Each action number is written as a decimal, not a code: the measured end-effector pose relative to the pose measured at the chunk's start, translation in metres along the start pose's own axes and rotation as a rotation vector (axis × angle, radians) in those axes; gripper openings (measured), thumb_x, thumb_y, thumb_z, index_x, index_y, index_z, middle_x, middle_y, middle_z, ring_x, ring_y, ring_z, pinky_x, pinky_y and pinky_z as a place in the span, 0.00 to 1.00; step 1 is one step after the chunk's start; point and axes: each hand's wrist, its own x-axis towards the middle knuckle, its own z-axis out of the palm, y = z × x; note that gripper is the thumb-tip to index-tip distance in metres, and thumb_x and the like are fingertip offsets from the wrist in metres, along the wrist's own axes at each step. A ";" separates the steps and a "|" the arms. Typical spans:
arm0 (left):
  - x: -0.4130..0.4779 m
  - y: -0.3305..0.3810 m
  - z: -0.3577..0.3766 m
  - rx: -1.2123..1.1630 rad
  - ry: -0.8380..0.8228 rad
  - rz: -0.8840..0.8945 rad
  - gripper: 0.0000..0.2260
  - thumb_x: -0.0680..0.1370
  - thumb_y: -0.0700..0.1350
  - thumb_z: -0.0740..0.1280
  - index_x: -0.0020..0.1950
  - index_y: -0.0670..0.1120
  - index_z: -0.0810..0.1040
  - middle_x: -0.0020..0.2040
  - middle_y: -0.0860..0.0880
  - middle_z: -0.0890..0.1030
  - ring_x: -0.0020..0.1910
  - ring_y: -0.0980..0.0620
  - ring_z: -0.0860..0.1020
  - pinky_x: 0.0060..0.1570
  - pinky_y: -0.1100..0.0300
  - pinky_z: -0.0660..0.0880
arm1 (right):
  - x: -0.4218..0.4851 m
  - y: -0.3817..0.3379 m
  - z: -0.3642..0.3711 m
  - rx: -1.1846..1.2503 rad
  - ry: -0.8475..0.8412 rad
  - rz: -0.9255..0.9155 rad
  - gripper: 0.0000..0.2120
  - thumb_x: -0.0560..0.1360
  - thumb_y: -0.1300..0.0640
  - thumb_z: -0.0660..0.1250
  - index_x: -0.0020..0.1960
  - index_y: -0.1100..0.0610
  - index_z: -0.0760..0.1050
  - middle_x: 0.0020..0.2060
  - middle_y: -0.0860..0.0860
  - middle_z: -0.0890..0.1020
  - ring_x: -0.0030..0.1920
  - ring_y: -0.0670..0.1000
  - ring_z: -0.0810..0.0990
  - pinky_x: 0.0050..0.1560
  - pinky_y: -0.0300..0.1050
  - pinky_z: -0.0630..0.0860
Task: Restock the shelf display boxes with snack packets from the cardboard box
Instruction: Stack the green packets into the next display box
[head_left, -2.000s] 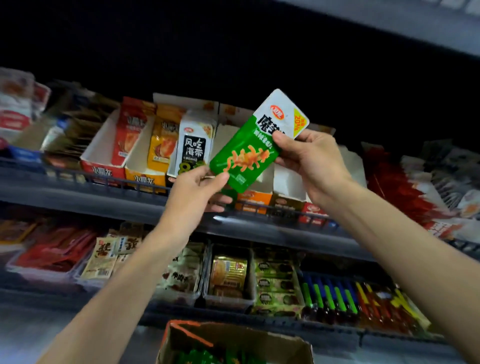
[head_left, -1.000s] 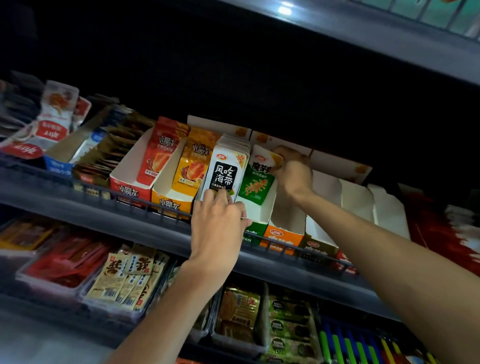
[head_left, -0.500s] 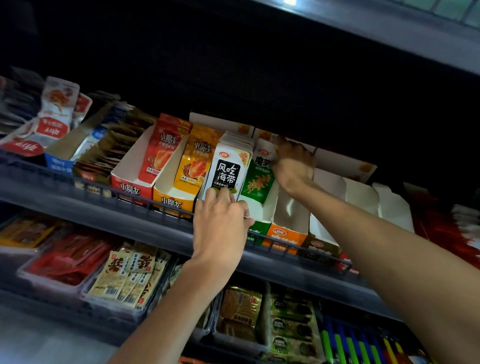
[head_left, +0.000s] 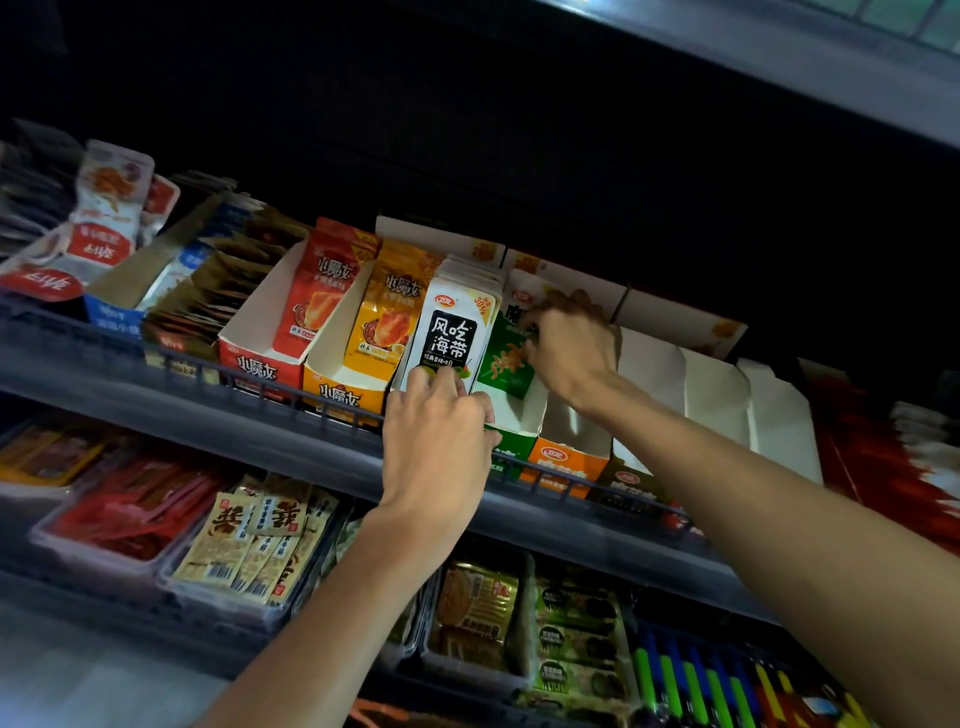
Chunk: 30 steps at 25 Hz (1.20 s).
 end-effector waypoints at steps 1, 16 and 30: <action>0.000 0.000 0.000 0.004 0.001 0.001 0.12 0.77 0.56 0.67 0.58 0.56 0.80 0.57 0.52 0.76 0.58 0.49 0.68 0.57 0.54 0.67 | 0.001 0.001 0.000 0.023 -0.029 0.006 0.12 0.77 0.55 0.67 0.59 0.50 0.81 0.55 0.55 0.82 0.58 0.58 0.77 0.54 0.50 0.75; -0.079 0.000 0.011 -0.119 -0.531 0.211 0.08 0.77 0.50 0.67 0.55 0.56 0.78 0.52 0.53 0.80 0.54 0.48 0.78 0.50 0.54 0.74 | -0.234 0.014 -0.031 0.645 -0.277 -0.157 0.09 0.74 0.62 0.71 0.49 0.51 0.84 0.43 0.42 0.81 0.43 0.40 0.78 0.49 0.36 0.74; -0.209 -0.093 0.146 0.273 -1.217 -0.076 0.32 0.79 0.37 0.60 0.78 0.37 0.46 0.55 0.39 0.78 0.51 0.41 0.79 0.42 0.51 0.73 | -0.434 -0.046 0.194 0.452 -1.395 -0.088 0.15 0.79 0.50 0.67 0.62 0.57 0.78 0.60 0.56 0.80 0.60 0.56 0.79 0.60 0.51 0.76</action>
